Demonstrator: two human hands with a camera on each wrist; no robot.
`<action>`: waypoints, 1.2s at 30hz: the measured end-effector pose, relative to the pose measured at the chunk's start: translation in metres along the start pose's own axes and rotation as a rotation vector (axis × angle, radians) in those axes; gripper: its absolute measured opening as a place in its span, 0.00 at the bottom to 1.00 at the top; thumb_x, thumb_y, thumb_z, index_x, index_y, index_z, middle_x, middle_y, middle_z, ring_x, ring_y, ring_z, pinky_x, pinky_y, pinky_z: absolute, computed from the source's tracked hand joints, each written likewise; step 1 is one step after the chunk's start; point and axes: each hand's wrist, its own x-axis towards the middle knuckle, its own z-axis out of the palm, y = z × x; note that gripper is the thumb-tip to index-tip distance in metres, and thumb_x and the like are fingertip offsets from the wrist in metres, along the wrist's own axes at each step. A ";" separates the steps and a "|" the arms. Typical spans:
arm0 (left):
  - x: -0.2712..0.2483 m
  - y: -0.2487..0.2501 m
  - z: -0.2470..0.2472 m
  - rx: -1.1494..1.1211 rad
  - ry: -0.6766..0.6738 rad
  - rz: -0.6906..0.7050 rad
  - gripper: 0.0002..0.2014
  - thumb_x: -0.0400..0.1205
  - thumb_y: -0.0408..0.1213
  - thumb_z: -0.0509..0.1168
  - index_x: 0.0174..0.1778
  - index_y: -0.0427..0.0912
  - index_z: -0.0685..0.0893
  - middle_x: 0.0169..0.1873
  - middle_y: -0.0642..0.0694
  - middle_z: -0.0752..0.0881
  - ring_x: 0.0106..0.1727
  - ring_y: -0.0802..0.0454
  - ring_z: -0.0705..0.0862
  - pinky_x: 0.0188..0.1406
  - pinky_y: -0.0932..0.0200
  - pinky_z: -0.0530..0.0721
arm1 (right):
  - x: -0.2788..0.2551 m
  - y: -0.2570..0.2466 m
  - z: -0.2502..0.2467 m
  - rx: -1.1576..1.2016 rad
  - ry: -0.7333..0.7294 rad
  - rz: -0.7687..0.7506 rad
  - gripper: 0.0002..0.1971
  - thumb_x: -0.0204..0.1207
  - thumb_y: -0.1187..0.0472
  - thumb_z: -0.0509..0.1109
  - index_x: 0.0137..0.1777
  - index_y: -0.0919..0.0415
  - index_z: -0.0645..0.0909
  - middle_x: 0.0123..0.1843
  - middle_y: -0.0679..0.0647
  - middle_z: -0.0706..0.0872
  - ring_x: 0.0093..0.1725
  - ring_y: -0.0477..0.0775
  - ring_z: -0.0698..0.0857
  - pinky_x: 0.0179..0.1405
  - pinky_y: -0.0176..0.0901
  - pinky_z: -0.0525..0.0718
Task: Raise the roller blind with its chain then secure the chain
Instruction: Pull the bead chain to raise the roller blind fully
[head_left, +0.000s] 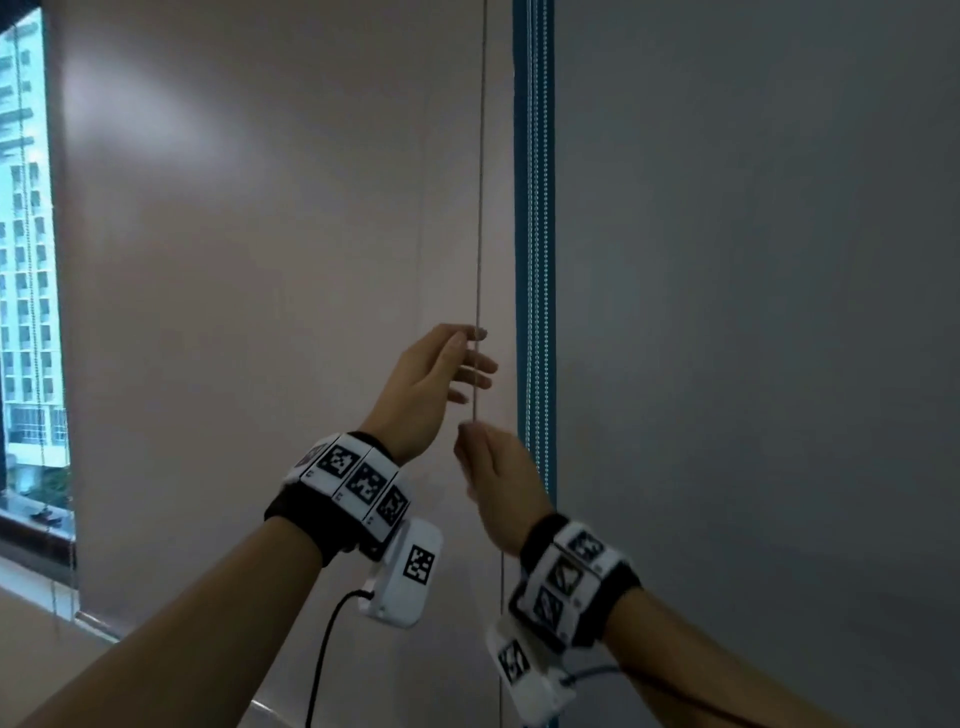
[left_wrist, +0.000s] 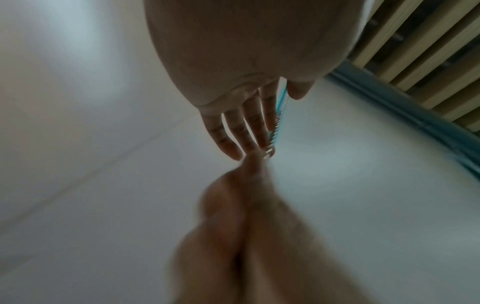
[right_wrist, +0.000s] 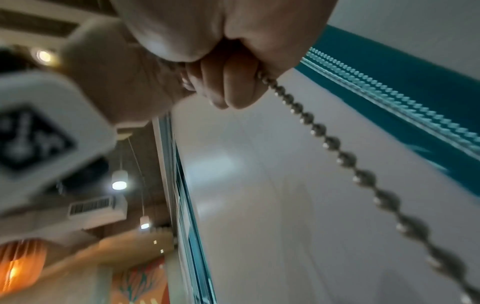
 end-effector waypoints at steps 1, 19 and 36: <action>0.004 0.004 0.002 -0.030 -0.015 0.003 0.17 0.88 0.40 0.48 0.62 0.36 0.77 0.49 0.32 0.87 0.46 0.39 0.87 0.44 0.46 0.84 | -0.010 0.012 0.004 -0.020 -0.028 0.032 0.21 0.84 0.44 0.51 0.29 0.45 0.69 0.25 0.42 0.69 0.27 0.44 0.67 0.32 0.45 0.68; -0.014 -0.017 0.025 -0.187 0.000 -0.143 0.15 0.88 0.43 0.47 0.36 0.43 0.68 0.21 0.52 0.63 0.19 0.56 0.57 0.16 0.64 0.53 | -0.026 0.048 -0.013 0.244 -0.462 0.267 0.13 0.70 0.65 0.62 0.51 0.52 0.82 0.40 0.62 0.86 0.41 0.52 0.85 0.45 0.41 0.81; -0.042 -0.058 0.021 -0.098 -0.127 -0.303 0.16 0.79 0.28 0.58 0.38 0.47 0.89 0.28 0.55 0.90 0.35 0.62 0.86 0.42 0.57 0.84 | 0.025 0.015 -0.007 0.001 -0.033 -0.051 0.20 0.85 0.52 0.52 0.32 0.59 0.71 0.25 0.46 0.69 0.25 0.44 0.67 0.29 0.42 0.66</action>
